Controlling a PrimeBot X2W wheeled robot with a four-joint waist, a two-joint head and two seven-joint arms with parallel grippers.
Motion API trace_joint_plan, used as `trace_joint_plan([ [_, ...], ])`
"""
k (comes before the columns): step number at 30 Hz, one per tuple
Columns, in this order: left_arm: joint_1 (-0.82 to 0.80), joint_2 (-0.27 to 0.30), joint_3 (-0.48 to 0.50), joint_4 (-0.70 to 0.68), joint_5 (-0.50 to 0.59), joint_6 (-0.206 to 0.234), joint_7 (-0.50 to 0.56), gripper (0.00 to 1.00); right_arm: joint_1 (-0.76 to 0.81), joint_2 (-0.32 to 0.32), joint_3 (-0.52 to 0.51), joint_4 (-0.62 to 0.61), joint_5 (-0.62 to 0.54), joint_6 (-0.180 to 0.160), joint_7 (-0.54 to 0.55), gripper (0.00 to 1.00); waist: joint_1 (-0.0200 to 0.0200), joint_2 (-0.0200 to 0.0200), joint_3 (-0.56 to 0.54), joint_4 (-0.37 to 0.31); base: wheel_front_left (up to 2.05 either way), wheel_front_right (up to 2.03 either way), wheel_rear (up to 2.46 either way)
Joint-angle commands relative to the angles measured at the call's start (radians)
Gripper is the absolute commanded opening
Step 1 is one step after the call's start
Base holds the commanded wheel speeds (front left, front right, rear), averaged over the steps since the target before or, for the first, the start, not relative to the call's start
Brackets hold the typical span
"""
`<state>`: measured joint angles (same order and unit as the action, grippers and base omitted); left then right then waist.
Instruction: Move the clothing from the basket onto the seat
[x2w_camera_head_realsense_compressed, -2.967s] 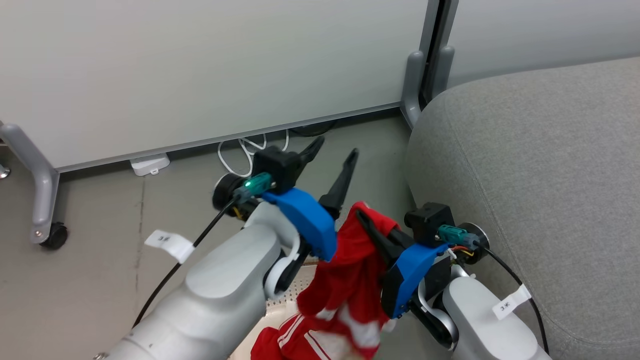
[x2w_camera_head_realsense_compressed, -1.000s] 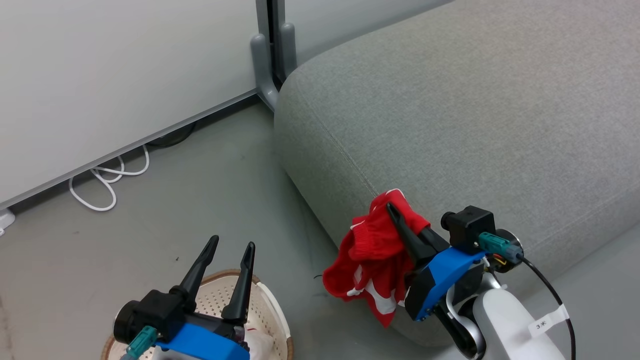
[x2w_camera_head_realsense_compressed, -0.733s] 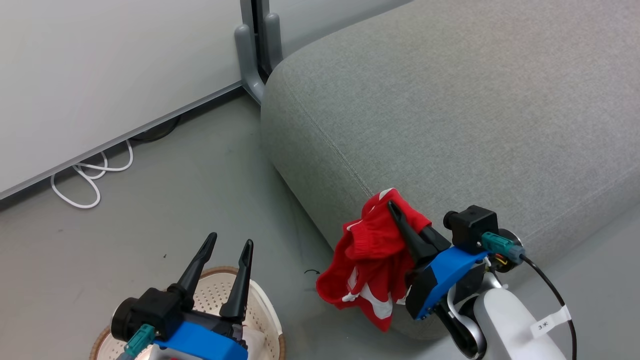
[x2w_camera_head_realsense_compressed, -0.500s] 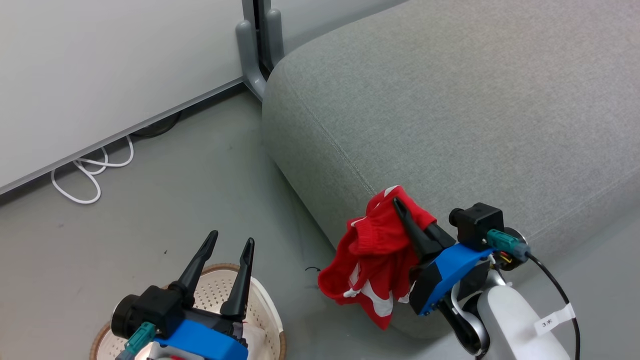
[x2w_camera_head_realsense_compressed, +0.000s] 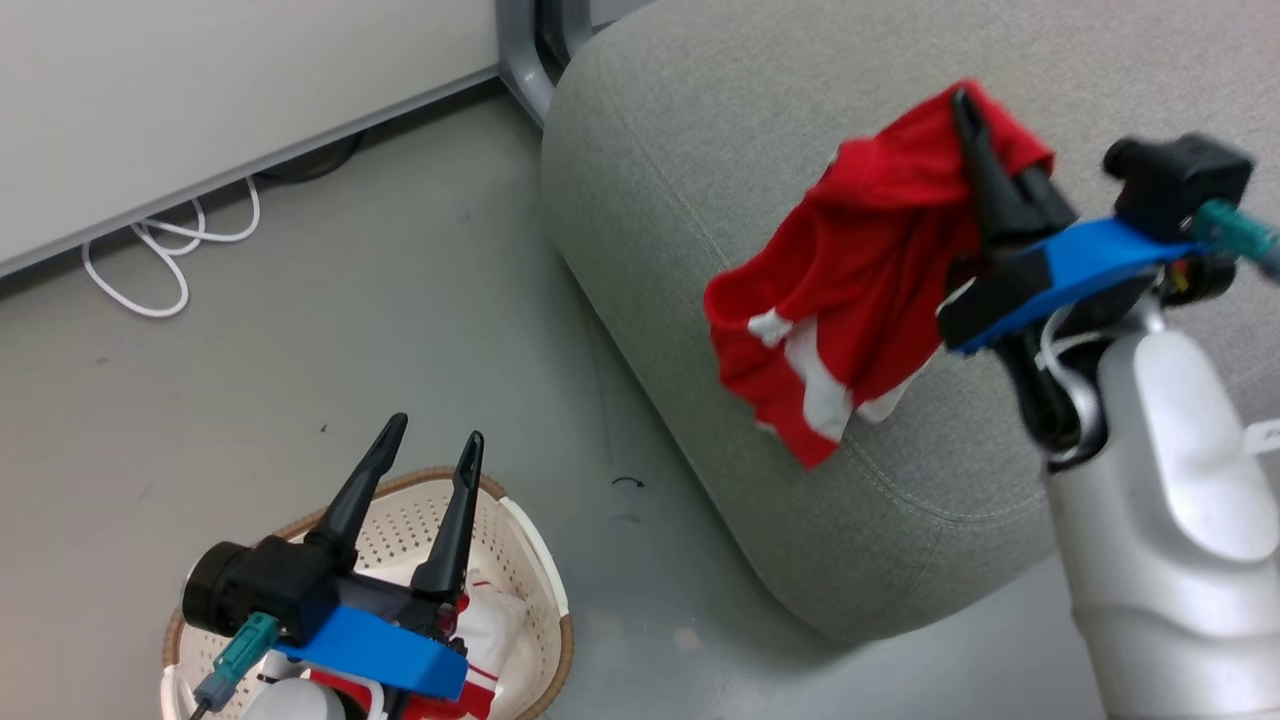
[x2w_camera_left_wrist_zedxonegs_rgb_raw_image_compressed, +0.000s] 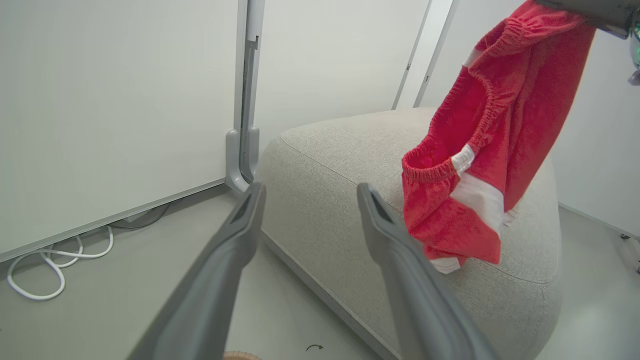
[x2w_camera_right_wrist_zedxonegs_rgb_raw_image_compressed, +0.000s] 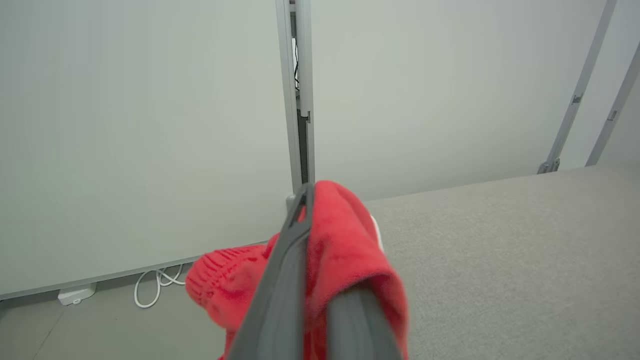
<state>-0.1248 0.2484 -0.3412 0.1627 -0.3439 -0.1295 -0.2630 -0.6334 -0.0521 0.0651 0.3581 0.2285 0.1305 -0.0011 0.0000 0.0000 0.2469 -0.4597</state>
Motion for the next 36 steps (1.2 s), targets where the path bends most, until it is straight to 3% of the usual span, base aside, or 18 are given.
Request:
trace_joint_plan([
  [1, -0.02, 0.015, 0.008, -0.015, 0.007, -0.002, -0.003, 1.0, -0.072, -0.009, -0.045, -0.012, 0.003, 0.0, 0.014, 0.0, 0.0, 0.0, 0.048, 0.015, 0.0, 0.0, 0.0],
  [9, -0.074, 0.06, 0.009, -0.07, 0.028, -0.002, -0.002, 1.0, -0.278, -0.112, -0.182, -0.031, -0.015, 0.0, 0.077, 0.0, 0.0, 0.0, 0.171, 0.059, 0.0, 0.0, 0.0],
  [16, -0.099, 0.096, 0.016, -0.109, 0.04, 0.0, 0.008, 1.0, -0.424, -0.225, -0.282, 0.015, -0.021, 0.0, 0.046, 0.0, 0.0, 0.0, 0.268, 0.088, 0.0, 0.0, 0.0],
  [24, -0.135, 0.117, 0.005, -0.155, 0.049, 0.002, 0.02, 1.0, -0.434, -0.263, -0.366, 0.164, -0.047, 0.0, 0.017, 0.0, 0.0, 0.0, 0.353, 0.136, 0.0, 0.0, 0.0],
  [36, -0.165, 0.102, -0.014, -0.147, 0.045, 0.004, 0.01, 1.0, -0.361, -0.25, -0.418, 0.455, -0.119, 0.0, -0.053, 0.0, 0.0, 0.0, 0.381, 0.193, 0.0, 0.0, 0.0],
])
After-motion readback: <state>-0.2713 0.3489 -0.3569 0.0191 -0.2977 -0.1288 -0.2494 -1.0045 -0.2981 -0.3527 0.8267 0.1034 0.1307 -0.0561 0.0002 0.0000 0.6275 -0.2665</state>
